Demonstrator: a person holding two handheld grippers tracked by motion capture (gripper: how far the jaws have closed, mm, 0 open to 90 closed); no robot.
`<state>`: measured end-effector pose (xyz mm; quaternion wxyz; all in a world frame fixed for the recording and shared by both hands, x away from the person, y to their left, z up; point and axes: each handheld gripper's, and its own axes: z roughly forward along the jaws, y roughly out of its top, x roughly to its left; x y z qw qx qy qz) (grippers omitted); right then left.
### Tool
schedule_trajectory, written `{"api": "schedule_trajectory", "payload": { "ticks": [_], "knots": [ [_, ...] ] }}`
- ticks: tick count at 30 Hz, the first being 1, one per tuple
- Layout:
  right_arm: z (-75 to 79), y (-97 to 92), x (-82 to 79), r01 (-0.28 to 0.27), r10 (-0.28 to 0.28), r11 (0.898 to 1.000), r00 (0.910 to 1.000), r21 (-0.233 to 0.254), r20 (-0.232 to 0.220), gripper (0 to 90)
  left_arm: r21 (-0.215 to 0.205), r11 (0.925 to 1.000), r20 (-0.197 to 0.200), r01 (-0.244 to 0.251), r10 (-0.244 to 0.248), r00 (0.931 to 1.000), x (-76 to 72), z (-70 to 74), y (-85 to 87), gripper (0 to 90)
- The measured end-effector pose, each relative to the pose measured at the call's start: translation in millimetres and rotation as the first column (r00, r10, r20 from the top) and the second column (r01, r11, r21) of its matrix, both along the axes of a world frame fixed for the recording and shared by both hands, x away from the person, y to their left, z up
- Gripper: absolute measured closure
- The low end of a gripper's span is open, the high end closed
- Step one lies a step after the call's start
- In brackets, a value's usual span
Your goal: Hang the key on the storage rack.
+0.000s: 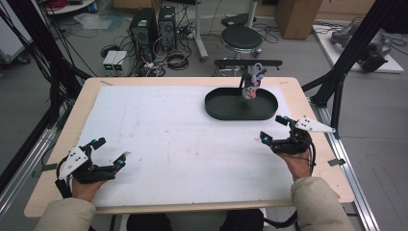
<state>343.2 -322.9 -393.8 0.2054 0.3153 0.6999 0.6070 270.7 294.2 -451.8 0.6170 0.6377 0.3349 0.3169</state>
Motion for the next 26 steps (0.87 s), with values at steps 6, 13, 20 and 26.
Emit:
{"api": "schedule_trajectory", "payload": {
  "ticks": [6, 13, 20, 26],
  "knots": [
    [-30.3, -9.7, -14.7, 0.001, -0.001, 0.999, 1.0, 0.038, 0.007, 0.6, 0.009, 1.0, 0.009, 0.002, -0.002, 1.0, -1.1, -0.1, -0.5, 1.7],
    [-51.3, -17.0, -19.4, 0.025, -0.028, 0.997, 0.9989, 0.07, 0.037, 0.6, 0.032, 0.9995, 0.0, 0.002, -0.002, 1.0, 0.2, 0.5, -2.5, 1.7],
    [-56.5, -15.0, -19.5, 0.02, -0.024, 0.998, 0.9981, 0.064, 0.057, 0.6, 0.039, 0.9993, -0.002, -0.003, 0.003, 1.0, 0.2, 0.6, -3.7, 1.7],
    [-56.7, -13.5, -20.3, 0.031, -0.035, 0.998, 0.9973, 0.052, 0.065, 0.6, 0.036, 0.9993, 0.007, -0.012, 0.012, 0.9999, -1.3, 0.3, -3.9, 1.7]
  ]
}}
